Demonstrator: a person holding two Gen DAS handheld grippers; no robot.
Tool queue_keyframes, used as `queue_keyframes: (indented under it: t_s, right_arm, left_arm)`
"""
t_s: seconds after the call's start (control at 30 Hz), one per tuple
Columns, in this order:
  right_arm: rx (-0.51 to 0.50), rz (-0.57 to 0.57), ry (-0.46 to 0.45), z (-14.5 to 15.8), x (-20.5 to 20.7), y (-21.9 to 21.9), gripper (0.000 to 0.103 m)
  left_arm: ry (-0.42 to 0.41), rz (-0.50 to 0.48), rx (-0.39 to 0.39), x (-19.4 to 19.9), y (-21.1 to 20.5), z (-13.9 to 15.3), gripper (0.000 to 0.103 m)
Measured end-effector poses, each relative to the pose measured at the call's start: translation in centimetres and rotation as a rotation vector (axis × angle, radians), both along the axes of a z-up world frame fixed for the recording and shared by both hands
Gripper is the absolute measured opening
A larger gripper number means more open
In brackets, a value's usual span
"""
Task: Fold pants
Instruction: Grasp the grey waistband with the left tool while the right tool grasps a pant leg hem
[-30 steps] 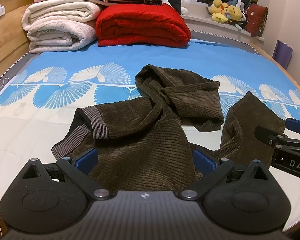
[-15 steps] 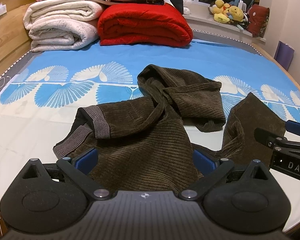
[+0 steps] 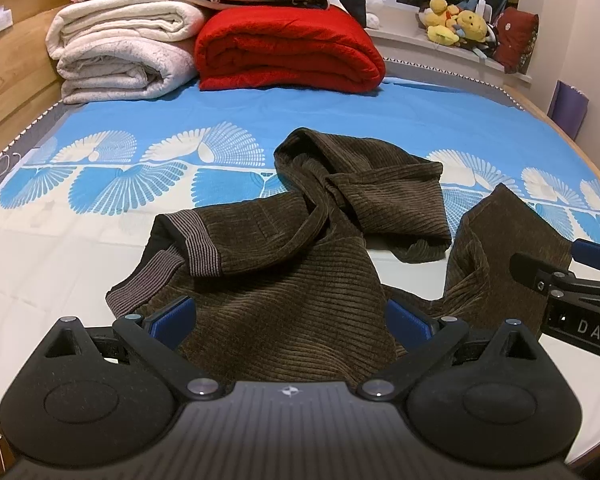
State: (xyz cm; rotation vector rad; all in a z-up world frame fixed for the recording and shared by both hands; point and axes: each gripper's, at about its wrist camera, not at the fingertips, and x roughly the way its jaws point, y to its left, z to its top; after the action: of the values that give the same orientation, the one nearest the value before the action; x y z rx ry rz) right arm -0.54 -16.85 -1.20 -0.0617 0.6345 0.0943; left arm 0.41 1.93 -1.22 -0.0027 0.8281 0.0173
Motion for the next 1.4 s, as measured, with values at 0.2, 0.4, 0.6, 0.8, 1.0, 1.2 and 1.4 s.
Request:
queue_keyframes:
  t_s: [0.2,0.4,0.6,0.8,1.0,1.2,1.4]
  right_arm:
    - [0.003,-0.003,0.003,-0.2,0.0,-0.1,0.081]
    - [0.042,-0.086,-0.033,0.5,0.3,-2.4,0.081]
    - [0.172,-0.3,-0.028,0.9,1.9,-11.3,0.071]
    - [0.229,-0.533,0.0,-2.3,3.3,-21.2,0.038]
    - [0.341,-0.628,0.197,-10.4,5.2,-27.2,0.04]
    - [0.445,-0.629,0.287,-14.6,8.5,-29.4,0.052]
    - [0.387,-0.614,0.375,-17.4,12.4,-28.5,0.06]
  left_arm:
    - [-0.003,0.001,-0.004,0.0,0.1,0.0,0.102]
    - [-0.022,-0.015,-0.023,1.4,3.0,1.3,0.08]
    - [0.007,-0.096,0.072,6.5,9.5,1.7,0.032]
    - [0.19,0.149,-0.018,9.1,18.2,-4.2,0.025]
    - [0.211,0.15,-0.055,10.2,20.0,-8.1,0.025]
    - [0.175,0.199,-0.098,12.1,20.8,-9.7,0.064]
    - [0.231,0.168,-0.062,14.8,20.2,-12.2,0.083]
